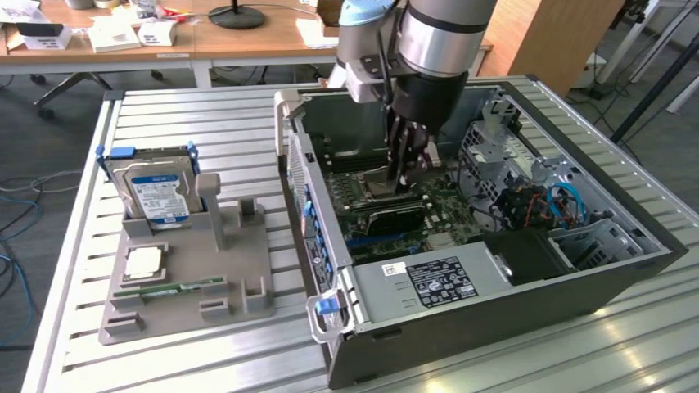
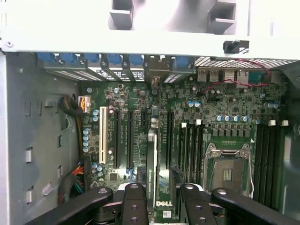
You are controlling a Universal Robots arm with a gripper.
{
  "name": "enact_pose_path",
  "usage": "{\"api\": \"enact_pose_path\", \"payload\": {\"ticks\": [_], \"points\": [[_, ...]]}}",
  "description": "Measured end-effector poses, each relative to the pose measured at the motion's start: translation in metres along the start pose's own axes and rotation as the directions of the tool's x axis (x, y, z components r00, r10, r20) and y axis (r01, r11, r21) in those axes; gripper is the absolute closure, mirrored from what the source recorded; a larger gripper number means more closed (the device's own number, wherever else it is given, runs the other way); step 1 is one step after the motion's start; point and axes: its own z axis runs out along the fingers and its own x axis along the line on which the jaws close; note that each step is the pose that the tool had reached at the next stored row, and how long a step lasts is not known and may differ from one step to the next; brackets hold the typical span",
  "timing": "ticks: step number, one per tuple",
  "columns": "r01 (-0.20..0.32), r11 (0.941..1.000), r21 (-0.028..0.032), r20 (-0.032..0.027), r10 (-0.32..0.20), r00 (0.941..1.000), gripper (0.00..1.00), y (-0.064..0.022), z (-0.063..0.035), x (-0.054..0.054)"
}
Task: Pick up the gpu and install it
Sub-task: 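Insert the gpu into the slot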
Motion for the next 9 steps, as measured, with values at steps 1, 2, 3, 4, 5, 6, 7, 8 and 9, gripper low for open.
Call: {"api": "enact_pose_path", "payload": {"ticks": [1,2,3,4,5,6,7,8,9], "points": [[0.000,1.0000,0.0001,0.0000,0.000,1.0000,0.67,0.0000,-0.0025,0.000],[0.000,1.0000,0.0001,0.0000,0.000,1.0000,0.67,0.0000,-0.0047,0.000],[0.000,1.0000,0.0002,0.0000,0.000,1.0000,0.67,0.0000,-0.0063,0.000],[0.000,1.0000,0.0003,0.0001,0.000,1.0000,0.67,0.0000,-0.0077,0.000],[0.000,1.0000,0.0004,0.0000,0.000,1.0000,0.67,0.0000,-0.0093,0.000],[0.000,1.0000,0.0006,0.0000,0.000,1.0000,0.67,0.0000,-0.0110,0.000],[0.000,1.0000,0.0007,0.0000,0.000,1.0000,0.67,0.0000,-0.0124,0.000],[0.000,1.0000,0.0009,0.0000,0.000,1.0000,0.67,0.0000,-0.0139,0.000],[0.000,1.0000,0.0009,0.0000,0.000,1.0000,0.67,0.0000,-0.0155,0.000]]}}
